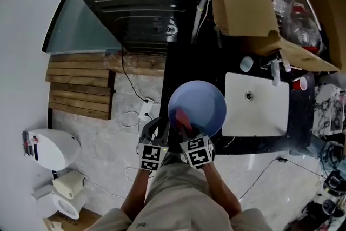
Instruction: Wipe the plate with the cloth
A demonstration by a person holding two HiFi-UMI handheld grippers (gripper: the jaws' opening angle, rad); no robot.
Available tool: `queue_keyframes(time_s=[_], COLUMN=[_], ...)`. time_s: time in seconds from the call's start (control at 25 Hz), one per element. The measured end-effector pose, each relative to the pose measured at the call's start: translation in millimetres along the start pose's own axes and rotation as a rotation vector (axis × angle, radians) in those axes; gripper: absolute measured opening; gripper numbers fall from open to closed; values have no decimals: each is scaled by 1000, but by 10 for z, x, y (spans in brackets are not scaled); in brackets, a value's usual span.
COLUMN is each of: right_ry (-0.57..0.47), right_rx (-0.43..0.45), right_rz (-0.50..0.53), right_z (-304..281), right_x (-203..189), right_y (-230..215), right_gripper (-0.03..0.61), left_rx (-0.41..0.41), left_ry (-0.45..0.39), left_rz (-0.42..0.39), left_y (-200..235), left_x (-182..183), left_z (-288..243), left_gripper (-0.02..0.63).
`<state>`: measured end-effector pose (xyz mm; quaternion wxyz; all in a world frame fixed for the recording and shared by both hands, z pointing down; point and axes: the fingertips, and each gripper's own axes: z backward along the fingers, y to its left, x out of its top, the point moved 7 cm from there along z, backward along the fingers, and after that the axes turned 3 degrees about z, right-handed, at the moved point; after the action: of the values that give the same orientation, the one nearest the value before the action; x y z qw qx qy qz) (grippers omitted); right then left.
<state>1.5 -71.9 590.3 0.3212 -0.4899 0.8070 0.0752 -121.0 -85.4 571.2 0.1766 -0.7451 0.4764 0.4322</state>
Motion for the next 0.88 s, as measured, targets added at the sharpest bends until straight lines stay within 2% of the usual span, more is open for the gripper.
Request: queue_keyframes(time_s=[0.44, 0.88], right_ry=[24, 15], right_rx=[-77, -173], right_rz=[0, -28], right_z=[221, 492], right_x=[-190, -336], right_y=[-126, -376], right_gripper=[26, 26], left_rx=[-74, -111], left_ry=[3, -12], left_rz=[-51, -88], left_y=[-204, -407], left_x=[61, 155], left_z=[-116, -164], left_gripper=[69, 69])
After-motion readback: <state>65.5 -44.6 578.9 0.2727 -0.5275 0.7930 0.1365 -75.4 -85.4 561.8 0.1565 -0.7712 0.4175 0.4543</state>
